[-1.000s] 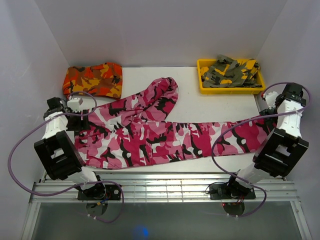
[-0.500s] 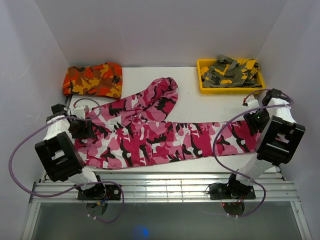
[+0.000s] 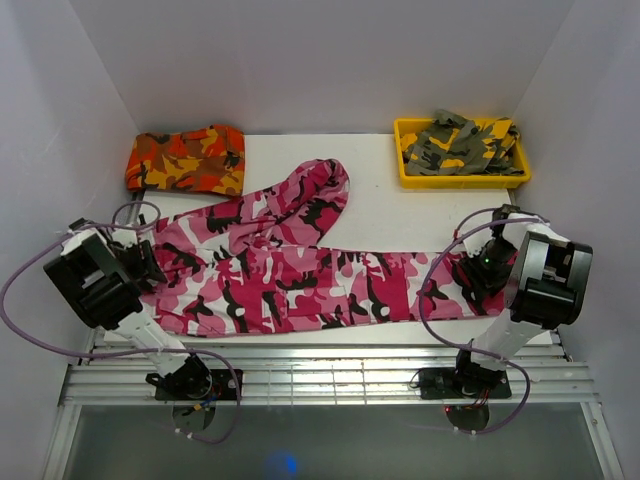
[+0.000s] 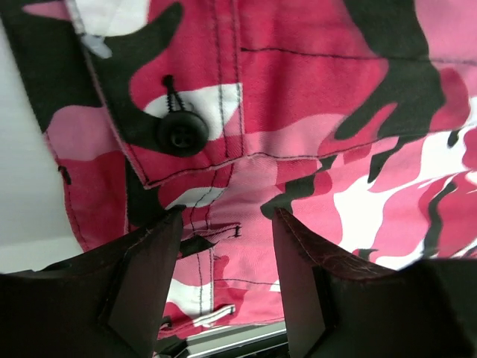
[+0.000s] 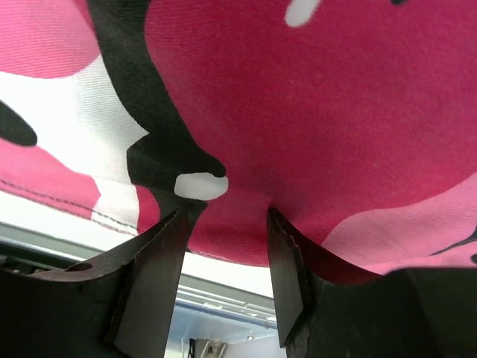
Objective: Fold and stack the trousers
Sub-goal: Flatten the trousers out
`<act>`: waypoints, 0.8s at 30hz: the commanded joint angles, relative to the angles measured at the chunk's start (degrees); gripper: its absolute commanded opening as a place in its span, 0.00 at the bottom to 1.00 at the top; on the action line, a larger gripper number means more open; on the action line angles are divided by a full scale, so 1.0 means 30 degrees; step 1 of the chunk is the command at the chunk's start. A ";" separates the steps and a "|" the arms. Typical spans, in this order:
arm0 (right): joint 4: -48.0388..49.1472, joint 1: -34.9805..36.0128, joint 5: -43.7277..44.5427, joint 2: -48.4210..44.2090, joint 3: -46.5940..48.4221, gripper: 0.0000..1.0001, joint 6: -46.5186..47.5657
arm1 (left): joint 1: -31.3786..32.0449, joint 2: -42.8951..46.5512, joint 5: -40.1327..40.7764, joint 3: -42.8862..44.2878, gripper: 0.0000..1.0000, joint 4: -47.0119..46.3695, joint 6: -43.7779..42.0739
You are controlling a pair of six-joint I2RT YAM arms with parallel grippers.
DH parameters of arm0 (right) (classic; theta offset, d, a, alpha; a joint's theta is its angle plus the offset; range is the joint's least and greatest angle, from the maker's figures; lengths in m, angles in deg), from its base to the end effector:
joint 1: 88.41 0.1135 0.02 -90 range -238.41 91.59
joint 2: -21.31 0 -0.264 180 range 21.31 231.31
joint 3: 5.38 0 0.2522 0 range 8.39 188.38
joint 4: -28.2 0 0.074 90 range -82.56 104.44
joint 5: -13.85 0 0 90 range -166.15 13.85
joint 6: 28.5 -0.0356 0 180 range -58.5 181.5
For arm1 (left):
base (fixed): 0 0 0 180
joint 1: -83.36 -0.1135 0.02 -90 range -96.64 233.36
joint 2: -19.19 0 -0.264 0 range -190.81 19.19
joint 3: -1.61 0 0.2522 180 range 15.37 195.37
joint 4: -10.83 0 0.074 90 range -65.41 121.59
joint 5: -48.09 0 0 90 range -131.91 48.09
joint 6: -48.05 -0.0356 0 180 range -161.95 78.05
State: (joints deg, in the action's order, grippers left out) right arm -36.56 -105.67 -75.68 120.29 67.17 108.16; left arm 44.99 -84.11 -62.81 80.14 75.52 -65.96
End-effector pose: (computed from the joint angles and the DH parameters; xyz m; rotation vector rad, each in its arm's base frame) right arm 0.2719 -0.0848 0.1524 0.7918 -3.0175 -0.0063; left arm 0.2515 0.1829 0.1575 -0.3613 2.8881 -0.4521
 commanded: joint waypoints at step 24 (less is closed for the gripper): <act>-0.0374 0.8323 -1.1971 0.4151 1.6524 0.68 -0.8960 | 0.3385 0.5202 -0.2789 0.0412 0.73 -0.2886 -0.1613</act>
State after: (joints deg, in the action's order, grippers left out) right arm -39.77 -86.83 -106.79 126.94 113.86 90.25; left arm 55.97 -65.12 -68.80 82.18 67.28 -75.78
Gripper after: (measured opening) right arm 0.688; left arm 0.732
